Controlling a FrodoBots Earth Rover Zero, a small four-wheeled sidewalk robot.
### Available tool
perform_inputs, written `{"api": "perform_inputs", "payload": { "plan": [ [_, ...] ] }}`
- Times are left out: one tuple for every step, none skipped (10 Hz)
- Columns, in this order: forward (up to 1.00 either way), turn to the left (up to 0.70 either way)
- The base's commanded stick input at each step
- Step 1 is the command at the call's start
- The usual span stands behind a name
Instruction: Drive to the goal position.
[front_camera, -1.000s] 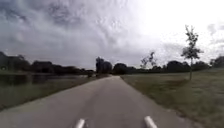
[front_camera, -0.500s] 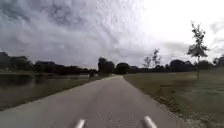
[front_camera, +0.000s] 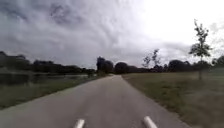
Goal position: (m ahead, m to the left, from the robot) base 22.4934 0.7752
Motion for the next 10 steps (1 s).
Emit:
{"api": "perform_inputs", "payload": {
  "plan": [
    [0.69, 0.03],
    [0.69, 0.03],
    [0.69, 0.05],
    [0.69, 0.16],
    [0.69, 0.35],
    [0.69, 0.35],
    [0.69, 0.35],
    [0.69, 0.03],
    [0.69, 0.03],
    [0.69, 0.03]
  ]
}}
